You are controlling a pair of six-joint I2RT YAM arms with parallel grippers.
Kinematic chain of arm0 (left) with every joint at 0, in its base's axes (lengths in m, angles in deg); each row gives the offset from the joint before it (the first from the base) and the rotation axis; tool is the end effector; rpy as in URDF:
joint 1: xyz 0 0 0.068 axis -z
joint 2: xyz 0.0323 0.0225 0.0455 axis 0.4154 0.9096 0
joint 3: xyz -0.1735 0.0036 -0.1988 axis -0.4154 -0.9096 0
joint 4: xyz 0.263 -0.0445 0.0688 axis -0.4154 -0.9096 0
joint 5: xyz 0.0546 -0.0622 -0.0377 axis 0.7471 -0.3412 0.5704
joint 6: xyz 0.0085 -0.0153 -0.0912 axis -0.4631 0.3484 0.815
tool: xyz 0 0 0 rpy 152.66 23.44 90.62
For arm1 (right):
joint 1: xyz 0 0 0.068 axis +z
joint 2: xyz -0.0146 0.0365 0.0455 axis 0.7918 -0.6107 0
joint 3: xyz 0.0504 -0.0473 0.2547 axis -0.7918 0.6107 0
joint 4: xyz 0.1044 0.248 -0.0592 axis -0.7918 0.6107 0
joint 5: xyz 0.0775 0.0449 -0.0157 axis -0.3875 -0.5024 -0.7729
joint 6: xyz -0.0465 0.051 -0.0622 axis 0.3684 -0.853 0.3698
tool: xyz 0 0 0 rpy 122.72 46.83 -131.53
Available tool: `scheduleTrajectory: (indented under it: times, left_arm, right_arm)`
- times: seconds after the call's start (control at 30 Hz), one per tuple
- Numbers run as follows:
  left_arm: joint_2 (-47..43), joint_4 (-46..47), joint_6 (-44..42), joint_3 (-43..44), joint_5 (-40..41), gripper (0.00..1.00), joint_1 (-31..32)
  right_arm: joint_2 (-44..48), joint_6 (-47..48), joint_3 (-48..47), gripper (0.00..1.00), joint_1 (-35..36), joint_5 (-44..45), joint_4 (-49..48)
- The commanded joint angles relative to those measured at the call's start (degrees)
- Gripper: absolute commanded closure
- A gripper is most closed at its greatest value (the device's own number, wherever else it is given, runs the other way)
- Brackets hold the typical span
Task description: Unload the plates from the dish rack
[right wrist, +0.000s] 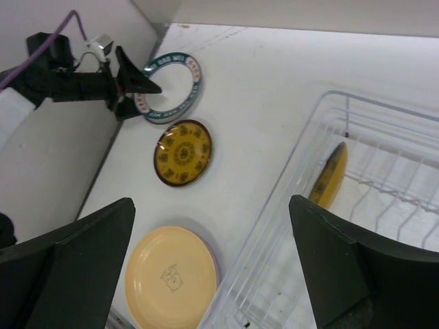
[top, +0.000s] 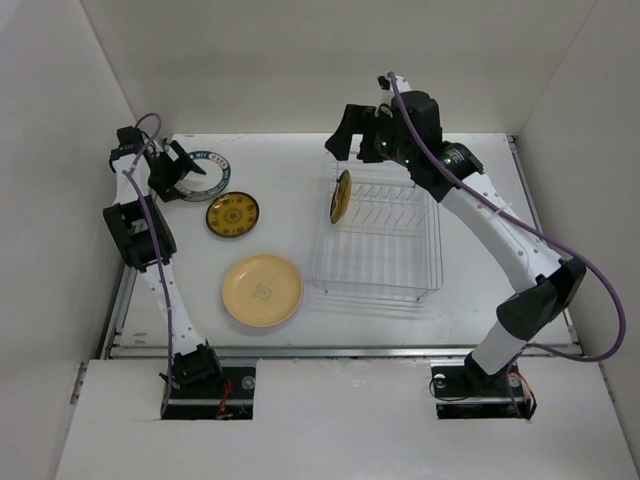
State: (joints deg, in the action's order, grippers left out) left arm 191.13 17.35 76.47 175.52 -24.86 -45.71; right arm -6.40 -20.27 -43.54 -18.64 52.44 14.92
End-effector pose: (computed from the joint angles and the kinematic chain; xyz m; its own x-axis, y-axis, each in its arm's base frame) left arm 0.5455 0.1636 0.1583 -0.7018 -0.5775 -0.4171 -0.2633 0.7543 -0.6014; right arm 0.3607 0.2440 0.4307 -0.4670 0.1931 -0.8629 -0.4244 0.8071 0.4104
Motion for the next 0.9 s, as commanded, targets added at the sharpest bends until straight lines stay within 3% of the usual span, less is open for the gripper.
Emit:
scheduleTrajectory:
  times: [0.0,0.13,0.33,0.63,0.73,0.8,0.87]
  left_arm:
    - [-5.5,-9.8,-9.3,1.1,5.1,0.0,1.0]
    - [-6.8,-12.4,-15.9,2.6,8.8,0.0,2.9]
    - [-6.2,-16.8,-15.6,4.4,19.3,0.0,2.9]
    - [-10.3,-18.9,-13.7,2.6,20.8,0.0,2.3]
    - [-12.5,-19.4,-13.7,2.6,19.5,0.0,2.3]
    - [-14.2,-19.4,-13.7,2.6,19.5,0.0,2.3]
    - [-18.0,-18.8,-14.2,0.7,18.1,0.0,2.3]
  right_arm:
    - [-2.7,-0.1,-3.1,0.0,-0.1,7.4,6.6]
    - [-8.2,-2.0,-7.2,0.0,-0.1,12.4,14.2]
    - [-7.6,-2.7,-6.4,0.0,-0.1,11.8,12.9]
    - [-7.0,-2.7,-5.9,0.0,-0.1,10.3,11.8]
    - [-10.5,-3.7,-7.4,0.0,-0.1,13.5,16.1]
    - [-15.2,-4.5,-11.2,0.06,-0.1,14.4,22.0]
    - [-17.8,-5.0,-12.0,0.19,-0.1,17.0,24.6]
